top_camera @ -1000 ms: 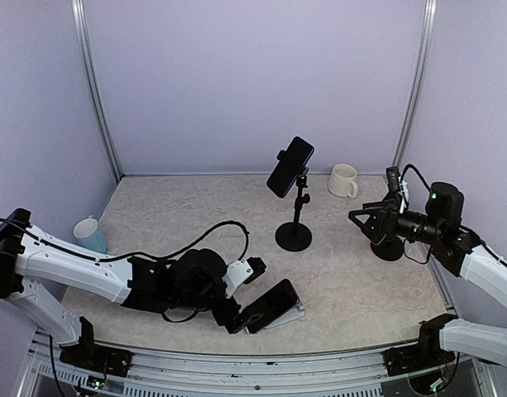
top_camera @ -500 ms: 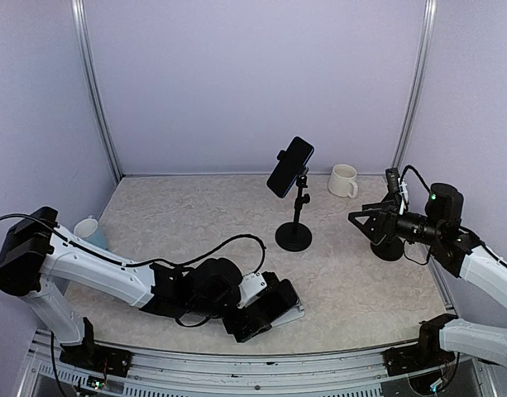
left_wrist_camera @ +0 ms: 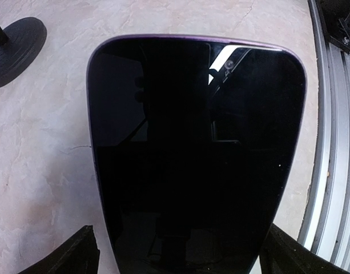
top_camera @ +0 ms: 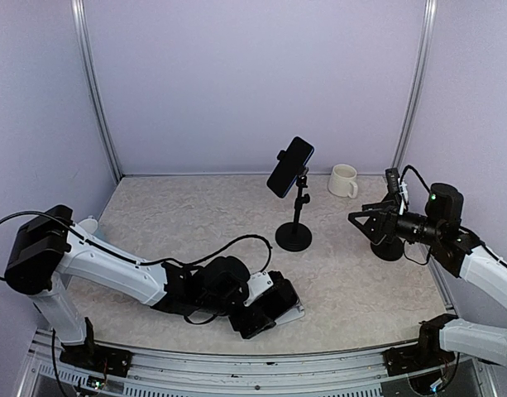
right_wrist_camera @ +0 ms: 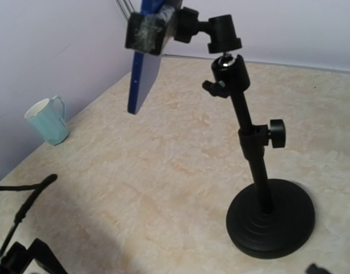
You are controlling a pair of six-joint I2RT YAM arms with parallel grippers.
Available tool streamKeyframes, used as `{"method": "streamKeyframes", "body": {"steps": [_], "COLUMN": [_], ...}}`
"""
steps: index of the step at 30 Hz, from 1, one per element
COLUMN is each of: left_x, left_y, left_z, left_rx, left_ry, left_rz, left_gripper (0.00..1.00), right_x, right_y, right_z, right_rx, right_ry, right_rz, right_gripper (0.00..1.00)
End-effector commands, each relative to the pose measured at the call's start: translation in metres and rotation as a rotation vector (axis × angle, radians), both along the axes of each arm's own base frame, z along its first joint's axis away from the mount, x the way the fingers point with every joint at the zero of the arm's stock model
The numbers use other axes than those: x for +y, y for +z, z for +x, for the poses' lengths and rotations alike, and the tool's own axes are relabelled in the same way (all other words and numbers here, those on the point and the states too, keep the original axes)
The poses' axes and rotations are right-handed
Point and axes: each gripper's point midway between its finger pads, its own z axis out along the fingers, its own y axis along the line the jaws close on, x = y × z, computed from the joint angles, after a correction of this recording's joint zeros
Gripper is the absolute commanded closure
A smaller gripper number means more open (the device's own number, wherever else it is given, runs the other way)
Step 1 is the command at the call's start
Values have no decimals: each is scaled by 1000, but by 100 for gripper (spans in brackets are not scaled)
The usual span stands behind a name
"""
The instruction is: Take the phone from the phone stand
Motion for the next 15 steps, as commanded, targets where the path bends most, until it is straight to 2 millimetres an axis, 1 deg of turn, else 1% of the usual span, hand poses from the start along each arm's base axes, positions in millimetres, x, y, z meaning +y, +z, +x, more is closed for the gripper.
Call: {"method": "streamKeyframes", "body": {"steps": [1, 7, 11, 15], "left_x": [-11, -9, -7, -5], "left_y": [8, 6, 7, 19], "left_z": [7, 8, 10, 13], "left_rx": [-15, -12, -14, -35], "left_ry": [-12, -11, 0, 15], "left_rz": [-40, -42, -50, -68], "left_gripper": [7, 16, 24, 33], "right_x": [-1, 0, 0, 0], "right_y": [-3, -3, -4, -4], "right_z": [0, 1, 2, 3], "right_rx": [-13, -12, -9, -12], "right_ry": [5, 5, 6, 5], "right_rz": [-5, -7, -8, -9], "right_gripper": [0, 0, 0, 0]}}
